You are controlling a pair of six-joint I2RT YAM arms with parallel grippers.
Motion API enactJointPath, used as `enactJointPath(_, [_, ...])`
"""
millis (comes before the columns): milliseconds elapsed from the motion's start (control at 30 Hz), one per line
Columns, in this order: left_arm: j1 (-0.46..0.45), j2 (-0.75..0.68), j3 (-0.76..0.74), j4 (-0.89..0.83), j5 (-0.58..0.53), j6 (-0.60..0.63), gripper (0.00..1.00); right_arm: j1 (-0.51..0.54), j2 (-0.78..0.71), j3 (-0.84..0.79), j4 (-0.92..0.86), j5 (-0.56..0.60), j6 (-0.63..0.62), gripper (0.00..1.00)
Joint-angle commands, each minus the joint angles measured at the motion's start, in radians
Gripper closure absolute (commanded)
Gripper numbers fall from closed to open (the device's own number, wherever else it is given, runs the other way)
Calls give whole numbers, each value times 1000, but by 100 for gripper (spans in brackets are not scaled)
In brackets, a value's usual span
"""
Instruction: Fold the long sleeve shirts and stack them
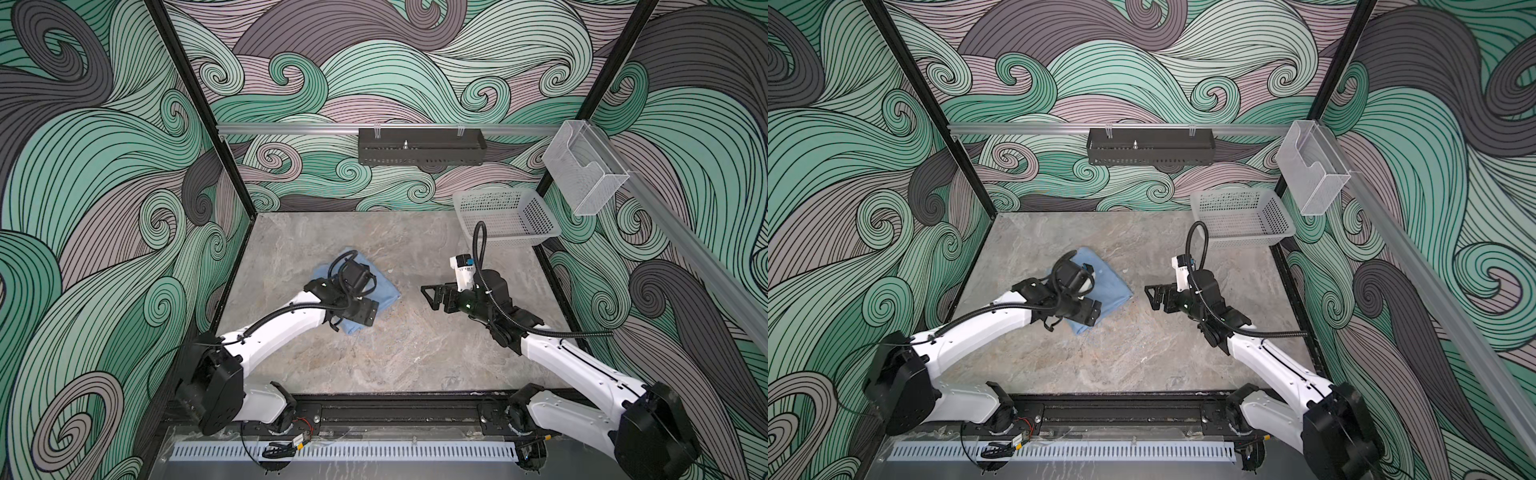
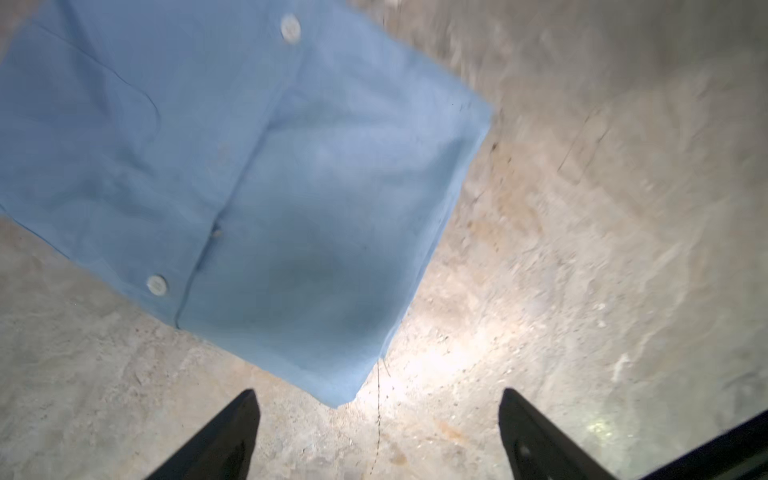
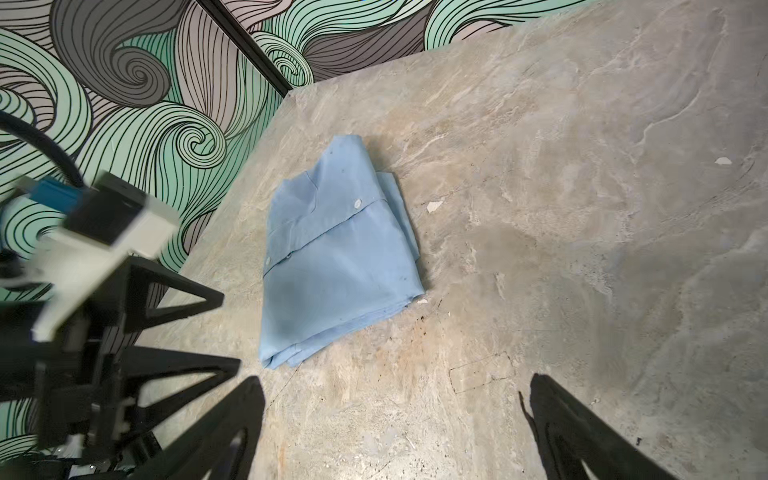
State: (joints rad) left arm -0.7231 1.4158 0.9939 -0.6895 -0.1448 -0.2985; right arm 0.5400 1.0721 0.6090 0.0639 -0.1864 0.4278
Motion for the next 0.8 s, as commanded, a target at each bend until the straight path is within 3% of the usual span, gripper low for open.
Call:
enactJointPath(0, [-82, 83, 58, -72, -187, -2, 6, 32, -60, -58, 24, 52, 15, 1])
enactJointPath(133, [-134, 183, 90, -76, -280, -5, 5, 47, -120, -138, 11, 71, 32, 1])
enactJointPath(400, [-135, 407, 188, -100, -434, 40, 4, 53, -175, -221, 16, 61, 42, 3])
enactJointPath(667, [-105, 536, 268, -94, -454, 99, 4, 53, -209, -270, 34, 55, 57, 5])
enactJointPath(767, [-77, 565, 276, -116, -435, 107, 9, 53, -228, -279, 35, 58, 55, 5])
